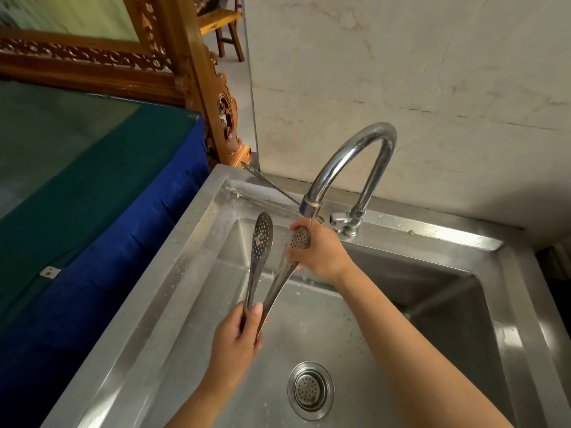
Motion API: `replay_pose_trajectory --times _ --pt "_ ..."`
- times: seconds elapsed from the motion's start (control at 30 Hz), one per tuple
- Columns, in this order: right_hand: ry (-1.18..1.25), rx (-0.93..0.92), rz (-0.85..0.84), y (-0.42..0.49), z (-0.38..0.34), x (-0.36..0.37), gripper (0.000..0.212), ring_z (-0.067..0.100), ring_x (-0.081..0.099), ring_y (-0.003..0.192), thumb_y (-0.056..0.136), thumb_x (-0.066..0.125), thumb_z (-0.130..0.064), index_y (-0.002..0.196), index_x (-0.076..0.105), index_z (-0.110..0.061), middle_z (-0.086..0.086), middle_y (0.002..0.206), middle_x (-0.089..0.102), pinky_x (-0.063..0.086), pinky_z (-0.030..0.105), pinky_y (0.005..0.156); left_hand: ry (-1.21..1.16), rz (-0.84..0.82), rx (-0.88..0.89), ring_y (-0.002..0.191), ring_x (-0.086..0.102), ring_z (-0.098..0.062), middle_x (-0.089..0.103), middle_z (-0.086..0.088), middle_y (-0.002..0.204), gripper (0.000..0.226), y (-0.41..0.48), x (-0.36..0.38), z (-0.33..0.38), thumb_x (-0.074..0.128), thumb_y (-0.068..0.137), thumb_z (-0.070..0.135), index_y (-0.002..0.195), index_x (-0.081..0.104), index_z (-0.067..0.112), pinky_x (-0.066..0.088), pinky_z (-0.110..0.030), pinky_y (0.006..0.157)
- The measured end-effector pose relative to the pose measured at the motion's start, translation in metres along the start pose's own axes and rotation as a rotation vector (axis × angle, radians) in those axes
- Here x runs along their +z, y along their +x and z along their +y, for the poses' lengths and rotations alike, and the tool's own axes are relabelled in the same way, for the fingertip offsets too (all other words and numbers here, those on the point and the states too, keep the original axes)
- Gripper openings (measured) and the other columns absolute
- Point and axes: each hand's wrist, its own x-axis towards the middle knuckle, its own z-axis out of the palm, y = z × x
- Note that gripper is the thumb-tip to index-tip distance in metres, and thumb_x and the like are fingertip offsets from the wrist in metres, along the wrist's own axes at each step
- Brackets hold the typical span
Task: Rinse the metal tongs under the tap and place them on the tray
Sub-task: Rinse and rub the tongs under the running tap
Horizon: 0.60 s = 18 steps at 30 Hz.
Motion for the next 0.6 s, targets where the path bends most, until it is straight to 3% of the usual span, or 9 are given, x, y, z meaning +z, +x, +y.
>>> replay_pose_trajectory --times 0.07,0.1,0.2,0.27,0.33,0.4,0.5,0.6 --pt "-0.085 -0.022 0.121 0.003 0.000 0.002 0.009 0.016 0.054 0.061 0.087 0.057 -0.009 0.096 0.057 -0.011 -0.009 0.067 0.048 0.054 0.029 0.058 0.031 0.025 0.021 0.040 0.042 -0.016 0.048 -0.002 0.045 0.050 0.000 0.002 -0.001 0.049 0.080 0.047 0.068 0.048 -0.001 0.036 -0.022 0.039" --pt "-0.110 -0.033 0.167 0.003 0.000 0.003 0.008 0.018 0.053 0.060 0.091 0.052 -0.013 0.092 0.059 -0.008 -0.008 0.062 0.048 0.050 0.033 0.060 0.056 0.037 0.033 0.040 0.043 -0.016 0.047 -0.002 0.044 0.045 0.000 0.003 -0.002 0.050 0.084 0.042 0.065 0.046 0.002 0.037 -0.023 0.041" --pt "-0.099 -0.025 0.233 0.004 0.002 0.004 0.028 0.015 0.044 0.053 0.097 0.040 -0.019 0.079 0.059 -0.008 -0.007 0.055 0.044 0.036 0.029 0.056 0.158 0.074 0.105 0.044 0.040 -0.016 0.044 -0.009 0.045 0.042 0.003 0.004 -0.001 0.054 0.088 0.031 0.058 0.038 0.007 0.036 -0.030 0.048" --pt "-0.130 -0.023 0.167 0.004 0.002 0.002 0.027 0.014 0.045 0.055 0.097 0.041 -0.018 0.074 0.053 -0.013 -0.007 0.059 0.045 0.037 0.029 0.056 0.210 0.080 0.138 0.049 0.041 -0.028 0.044 -0.018 0.049 0.044 0.004 0.003 0.002 0.053 0.084 0.037 0.057 0.036 0.007 0.039 -0.035 0.051" --pt "-0.077 0.009 -0.030 0.003 0.000 -0.002 0.004 0.016 0.050 0.059 0.091 0.053 -0.013 0.089 0.050 -0.012 -0.003 0.070 0.048 0.047 0.032 0.052 0.219 0.094 0.136 0.051 0.042 -0.032 0.042 -0.018 0.051 0.043 0.004 0.002 0.003 0.055 0.085 0.033 0.056 0.035 0.009 0.045 -0.041 0.055" --pt "0.064 0.039 -0.169 0.003 0.004 -0.001 0.024 0.014 0.051 0.052 0.084 0.062 -0.004 0.098 0.045 -0.013 0.002 0.079 0.049 0.046 0.019 0.039 0.235 0.103 0.132 0.051 0.044 -0.033 0.041 -0.015 0.051 0.041 0.004 0.001 0.004 0.056 0.086 0.029 0.055 0.033 0.013 0.044 -0.041 0.054" --pt "0.042 -0.017 0.011 0.003 0.003 0.004 0.005 0.011 0.048 0.052 0.089 0.053 -0.008 0.088 0.049 -0.012 0.004 0.079 0.053 0.041 0.019 0.038 0.255 0.080 0.139 0.052 0.045 -0.034 0.041 -0.014 0.050 0.043 0.004 0.002 0.006 0.056 0.085 0.033 0.055 0.033 0.014 0.035 -0.029 0.051" --pt "-0.041 -0.056 0.253 0.006 0.009 0.007 0.032 0.012 0.040 0.051 0.096 0.043 -0.022 0.065 0.043 -0.017 -0.003 0.060 0.047 0.031 0.025 0.045 0.175 -0.042 0.058 0.047 0.041 -0.023 0.044 -0.017 0.051 0.041 0.008 0.003 0.014 0.058 0.087 0.028 0.059 0.040 0.004 0.036 -0.029 0.050"
